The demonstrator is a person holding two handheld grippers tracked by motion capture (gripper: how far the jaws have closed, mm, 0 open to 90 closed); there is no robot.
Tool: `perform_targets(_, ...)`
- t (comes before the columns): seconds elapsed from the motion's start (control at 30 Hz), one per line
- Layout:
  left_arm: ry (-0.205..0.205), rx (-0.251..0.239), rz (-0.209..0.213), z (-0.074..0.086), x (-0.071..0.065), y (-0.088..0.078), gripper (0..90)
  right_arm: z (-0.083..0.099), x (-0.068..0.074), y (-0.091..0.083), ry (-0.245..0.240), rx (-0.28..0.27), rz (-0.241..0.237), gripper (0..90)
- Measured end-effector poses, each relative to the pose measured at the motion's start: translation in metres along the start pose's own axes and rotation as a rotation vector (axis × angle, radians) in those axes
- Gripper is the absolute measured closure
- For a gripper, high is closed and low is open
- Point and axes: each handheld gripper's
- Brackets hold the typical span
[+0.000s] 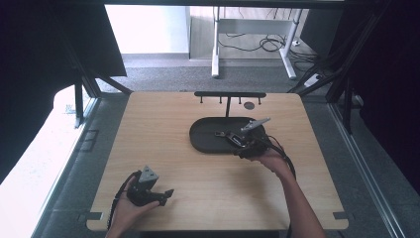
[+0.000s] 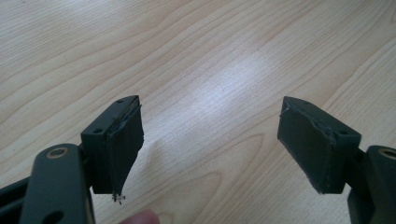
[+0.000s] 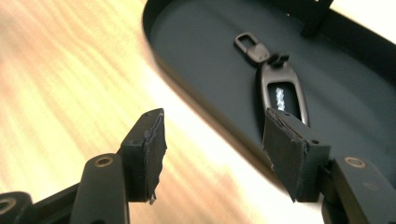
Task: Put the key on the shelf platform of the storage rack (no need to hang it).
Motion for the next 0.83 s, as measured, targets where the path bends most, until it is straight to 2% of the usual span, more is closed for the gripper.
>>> perform_targets(0.03, 0.0, 0.0, 0.0, 0.0, 0.0, 0.0, 22.9, 0.0, 0.0, 0.0, 0.0, 0.0, 0.0, 39.5)
perform_targets(0.17, 0.001, 0.001, 0.0, 0.0, 0.0, 0.001, 22.9, 0.031, 0.01, -0.011, -0.01, -0.016, -0.014, 38.3)
perform_targets(0.2, -0.001, 0.001, 0.0, 0.0, 0.0, 0.001, 22.9, 0.031, 0.01, -0.011, -0.01, -0.016, -0.014, 38.3)
perform_targets(0.23, -0.005, -0.001, -0.001, 0.0, 0.001, 0.001, 23.0, 0.045, 0.013, -0.013, -0.004, -0.019, -0.022, 37.9)
perform_targets(0.3, -0.01, -0.002, -0.005, 0.001, 0.001, 0.001, 23.0, 0.059, 0.016, -0.013, -0.005, -0.017, -0.024, 37.0)
perform_targets(0.33, -0.01, -0.002, -0.005, 0.001, 0.001, 0.001, 23.0, 0.059, 0.016, -0.013, -0.005, -0.017, -0.024, 37.0)
perform_targets(0.43, -0.012, -0.004, -0.008, 0.001, 0.002, 0.0, 23.1, 0.076, 0.018, -0.016, 0.016, -0.017, -0.025, 37.0)
perform_targets(0.47, -0.011, -0.004, -0.01, 0.001, 0.001, 0.0, 23.1, 0.087, 0.019, -0.018, 0.04, -0.036, -0.031, 37.9)
perform_targets(0.57, -0.011, -0.005, -0.011, 0.001, 0.001, 0.001, 23.1, 0.095, 0.019, -0.019, 0.041, -0.022, -0.026, 37.1)
perform_targets(0.6, -0.01, -0.005, -0.008, 0.001, 0.001, 0.001, 23.1, 0.098, 0.019, -0.019, 0.037, -0.012, -0.011, 37.0)
perform_targets(0.67, -0.008, -0.005, -0.01, 0.001, 0.001, 0.001, 23.1, 0.106, 0.014, -0.022, 0.073, -0.04, -0.005, 37.4)
perform_targets(0.73, -0.008, -0.005, -0.01, 0.001, 0.001, 0.001, 23.1, 0.108, 0.013, -0.023, 0.076, -0.05, 0.016, 37.3)
perform_targets(0.83, -0.008, -0.004, -0.011, 0.001, 0.001, 0.002, 23.1, 0.109, 0.013, -0.024, 0.085, -0.065, 0.024, 37.2)
Point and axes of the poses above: each handheld gripper's, and its own axes: y roughly forward along the jaws, z roughly out of its underside, x roughly to its left, and after that the axes turned 3 degrees about x, right-handed
